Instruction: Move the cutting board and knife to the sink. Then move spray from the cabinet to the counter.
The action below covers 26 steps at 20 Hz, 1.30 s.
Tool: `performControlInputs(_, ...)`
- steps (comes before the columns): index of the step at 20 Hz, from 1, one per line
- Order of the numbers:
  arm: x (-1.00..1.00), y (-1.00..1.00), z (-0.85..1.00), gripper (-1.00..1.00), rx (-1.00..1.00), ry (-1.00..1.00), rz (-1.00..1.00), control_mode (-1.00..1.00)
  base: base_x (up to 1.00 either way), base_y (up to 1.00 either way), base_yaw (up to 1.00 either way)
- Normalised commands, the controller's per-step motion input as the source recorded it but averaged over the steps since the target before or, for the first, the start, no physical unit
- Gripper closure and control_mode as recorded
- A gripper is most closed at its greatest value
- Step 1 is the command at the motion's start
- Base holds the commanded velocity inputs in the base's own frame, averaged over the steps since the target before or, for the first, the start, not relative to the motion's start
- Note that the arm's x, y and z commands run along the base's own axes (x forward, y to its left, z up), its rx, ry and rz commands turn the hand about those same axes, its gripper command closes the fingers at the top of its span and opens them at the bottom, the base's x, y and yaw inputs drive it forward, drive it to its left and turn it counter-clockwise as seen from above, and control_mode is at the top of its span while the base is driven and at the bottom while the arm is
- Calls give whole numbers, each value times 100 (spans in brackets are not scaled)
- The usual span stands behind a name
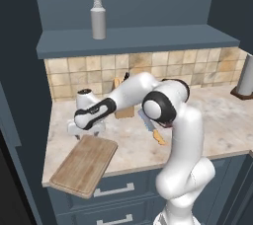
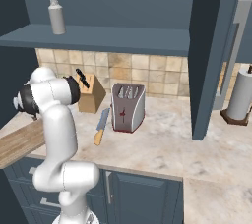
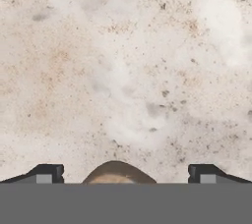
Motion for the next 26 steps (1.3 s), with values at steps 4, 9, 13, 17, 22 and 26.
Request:
performControlInputs(4,100,3,2,-100,0,0,-11,-100,0,0,0)
performControlInputs(9,70,3,0,-100,0,3,-12,-100,0,0,0)
performControlInputs(13,-30,-20,6,-100,11,6,-8,-100,0,0,0)
performControlInputs(17,-99,-36,34,-100,19,1,-5,-100,0,0,0)
performControlInputs(22,-74,-35,46,-100,15,-3,-3,-100,0,0,0)
performControlInputs(26,-100,-55,3,-100,18,-17,-7,-100,0,0,0)
